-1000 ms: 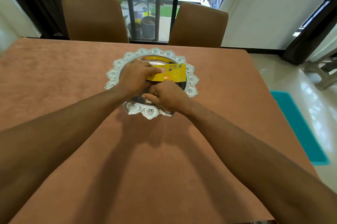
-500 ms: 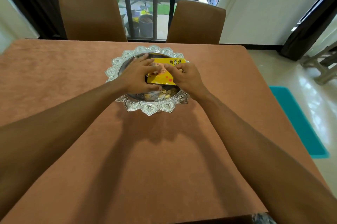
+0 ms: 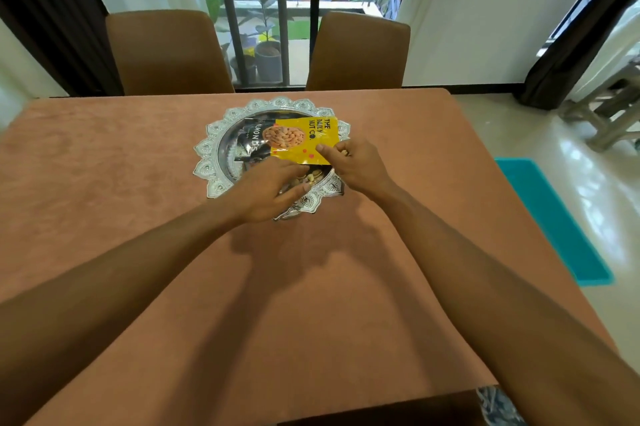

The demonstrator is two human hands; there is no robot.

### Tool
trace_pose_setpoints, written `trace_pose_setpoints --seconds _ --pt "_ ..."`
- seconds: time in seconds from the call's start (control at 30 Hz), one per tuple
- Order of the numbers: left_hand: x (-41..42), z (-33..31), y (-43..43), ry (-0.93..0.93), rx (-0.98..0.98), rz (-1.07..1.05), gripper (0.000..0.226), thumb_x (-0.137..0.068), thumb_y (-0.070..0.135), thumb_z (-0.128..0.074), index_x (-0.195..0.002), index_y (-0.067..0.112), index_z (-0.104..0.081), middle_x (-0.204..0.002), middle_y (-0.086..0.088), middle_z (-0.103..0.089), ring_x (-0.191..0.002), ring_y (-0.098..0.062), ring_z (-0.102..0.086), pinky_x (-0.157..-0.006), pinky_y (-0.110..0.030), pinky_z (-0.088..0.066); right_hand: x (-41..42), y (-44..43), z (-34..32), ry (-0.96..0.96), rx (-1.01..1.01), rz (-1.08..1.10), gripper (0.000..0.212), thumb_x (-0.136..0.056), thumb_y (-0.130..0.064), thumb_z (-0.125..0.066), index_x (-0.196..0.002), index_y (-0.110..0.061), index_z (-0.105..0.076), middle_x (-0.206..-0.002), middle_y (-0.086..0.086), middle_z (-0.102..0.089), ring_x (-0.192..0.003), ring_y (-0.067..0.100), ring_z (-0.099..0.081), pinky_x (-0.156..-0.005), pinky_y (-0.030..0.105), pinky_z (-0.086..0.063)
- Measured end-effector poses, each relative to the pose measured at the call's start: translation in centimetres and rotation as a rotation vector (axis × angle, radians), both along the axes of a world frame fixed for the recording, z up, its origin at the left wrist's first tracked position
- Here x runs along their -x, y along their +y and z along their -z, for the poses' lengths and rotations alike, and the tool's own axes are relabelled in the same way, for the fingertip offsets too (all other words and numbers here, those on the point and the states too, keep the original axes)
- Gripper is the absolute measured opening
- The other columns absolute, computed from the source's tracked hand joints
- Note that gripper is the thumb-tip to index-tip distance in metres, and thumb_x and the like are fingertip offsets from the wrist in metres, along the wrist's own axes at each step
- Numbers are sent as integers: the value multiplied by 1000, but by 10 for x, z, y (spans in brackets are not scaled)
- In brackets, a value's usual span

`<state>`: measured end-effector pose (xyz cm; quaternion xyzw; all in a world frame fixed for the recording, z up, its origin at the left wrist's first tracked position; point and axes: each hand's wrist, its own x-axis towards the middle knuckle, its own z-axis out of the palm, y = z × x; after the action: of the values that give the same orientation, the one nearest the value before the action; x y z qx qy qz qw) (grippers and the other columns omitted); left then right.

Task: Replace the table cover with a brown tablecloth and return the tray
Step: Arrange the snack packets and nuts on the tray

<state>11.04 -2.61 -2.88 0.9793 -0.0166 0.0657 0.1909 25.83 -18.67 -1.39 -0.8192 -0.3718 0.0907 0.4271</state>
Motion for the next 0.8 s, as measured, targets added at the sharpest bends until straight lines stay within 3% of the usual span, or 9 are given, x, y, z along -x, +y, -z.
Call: trace_pose_setpoints --seconds 0.1,0.2,0.3,0.37,0.43,0.5,0.67,0.8 --pt "-7 2 -11 28 -40 -44 70 -95 66 -31 -144 19 -48 -133 -3 -59 -118 -25 -52 -98 -42 -43 -2 -4 2 -28 55 13 61 -96 -39 -65 -47 -18 -37 -44 -2 -29 -41 14 -27 -45 26 -18" --pt "-16 4 -22 89 -118 -59 81 -93 69 -22 -149 14 -42 -147 -6 -50 -133 -27 -45 -110 -43 -37 -4 -6 6 -46 114 25 59 -97 -40 -63 -49 -13 -43 -44 -2 -30 -41 15 -27 -44 27 -17" --pt "-25 8 -26 124 -109 -7 81 -95 69 -17 -139 11 -54 -140 -7 -56 -131 -25 -48 -111 -41 -35 -3 -4 5 -95 155 38 62 -98 -39 -61 -46 -17 -34 -45 -1 -27 -42 16 -25 -45 28 -15" --pt "-27 9 -25 126 -110 -3 82 -96 70 -15 -126 10 -62 -130 -8 -62 -123 -24 -53 -105 -44 -40 -2 0 3 -126 185 35 63 -99 -38 -60 -46 -18 -31 -44 -1 -26 -42 16 -24 -46 30 -15" --pt "-25 7 -27 82 -96 2 68 -98 64 -22 -101 12 -67 -105 -6 -66 -101 -22 -58 -90 -45 -45 -1 2 3 -138 195 40 64 -99 -38 -60 -46 -18 -30 -44 0 -25 -43 16 -23 -47 32 -15" --pt "-18 6 -30 37 -67 8 50 -100 53 -30 -77 17 -56 -78 1 -55 -77 -18 -51 -72 -42 -43 0 3 3 -152 200 44 64 -99 -38 -60 -46 -18 -29 -45 1 -24 -43 17 -22 -47 34 -15" --pt "-2 7 -34 -43 -82 -104 38 -99 43 -35 -72 22 -52 -73 4 -50 -72 -16 -47 -61 -34 -31 2 4 3 -166 215 50 64 -99 -39 -59 -48 -18 -28 -46 1 -24 -44 17 -22 -47 34 -15" --pt "1 14 -39 -152 -41 -184 29 -97 30 -38 -82 13 -57 -78 -3 -56 -72 -21 -49 -63 -34 -31 2 4 3 -154 224 55 62 -98 -36 -60 -49 -18 -28 -47 0 -24 -44 16 -22 -47 33 -16"
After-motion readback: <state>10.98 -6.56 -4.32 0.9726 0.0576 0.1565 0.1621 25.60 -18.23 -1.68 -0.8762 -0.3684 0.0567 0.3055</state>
